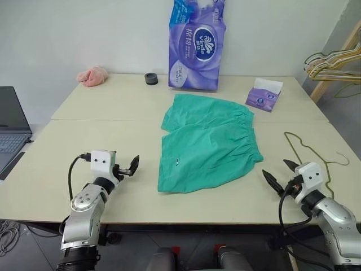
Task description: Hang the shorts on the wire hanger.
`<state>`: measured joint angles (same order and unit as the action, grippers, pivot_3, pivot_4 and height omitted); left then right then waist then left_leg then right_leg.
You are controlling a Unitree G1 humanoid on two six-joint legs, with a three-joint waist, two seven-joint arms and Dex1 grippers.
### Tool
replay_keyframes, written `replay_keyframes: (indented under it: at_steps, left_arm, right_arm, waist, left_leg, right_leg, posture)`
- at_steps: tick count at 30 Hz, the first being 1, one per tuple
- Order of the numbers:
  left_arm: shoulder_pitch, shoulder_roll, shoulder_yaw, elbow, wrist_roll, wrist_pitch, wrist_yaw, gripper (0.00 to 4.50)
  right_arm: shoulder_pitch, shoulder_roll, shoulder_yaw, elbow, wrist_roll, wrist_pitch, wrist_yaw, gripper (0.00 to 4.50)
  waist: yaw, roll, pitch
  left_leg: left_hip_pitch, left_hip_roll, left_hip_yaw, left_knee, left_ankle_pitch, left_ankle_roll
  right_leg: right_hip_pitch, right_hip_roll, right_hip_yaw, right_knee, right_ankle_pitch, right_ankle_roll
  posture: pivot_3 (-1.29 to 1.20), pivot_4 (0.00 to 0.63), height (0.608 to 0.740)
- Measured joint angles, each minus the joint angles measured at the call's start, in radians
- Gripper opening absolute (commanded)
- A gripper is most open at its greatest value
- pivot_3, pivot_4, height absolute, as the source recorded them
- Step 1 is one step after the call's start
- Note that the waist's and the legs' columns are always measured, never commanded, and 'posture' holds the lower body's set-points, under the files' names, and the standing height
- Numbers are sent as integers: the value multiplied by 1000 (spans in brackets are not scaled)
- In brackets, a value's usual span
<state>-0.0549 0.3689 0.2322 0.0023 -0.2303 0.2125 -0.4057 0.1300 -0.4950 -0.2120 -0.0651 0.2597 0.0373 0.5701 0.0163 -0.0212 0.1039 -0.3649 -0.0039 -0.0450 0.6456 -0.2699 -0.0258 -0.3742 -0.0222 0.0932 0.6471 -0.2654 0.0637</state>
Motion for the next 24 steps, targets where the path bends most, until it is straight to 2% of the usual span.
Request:
replay_keyframes:
  at_steps: [19,24]
  left_arm:
    - [10,28,-10,-1,9,-29,-40,4500]
    - [25,34,-3,-31,-56,-40,-113,4500]
  right_arm:
    - [-4,8,3,1,-5,-10,0,4480]
    - [-5,1,5,3,-10,-15,11,4480]
  waist:
    - [0,0,0]
    - [0,0,0]
  left_leg:
    - [0,0,0,0,0,0]
    - [0,0,1,0,0,0]
  right_leg:
    - [0,0,0,0,0,0]
    - [0,0,0,0,0,0]
  posture:
    - [91,61,740]
    - [68,60,740]
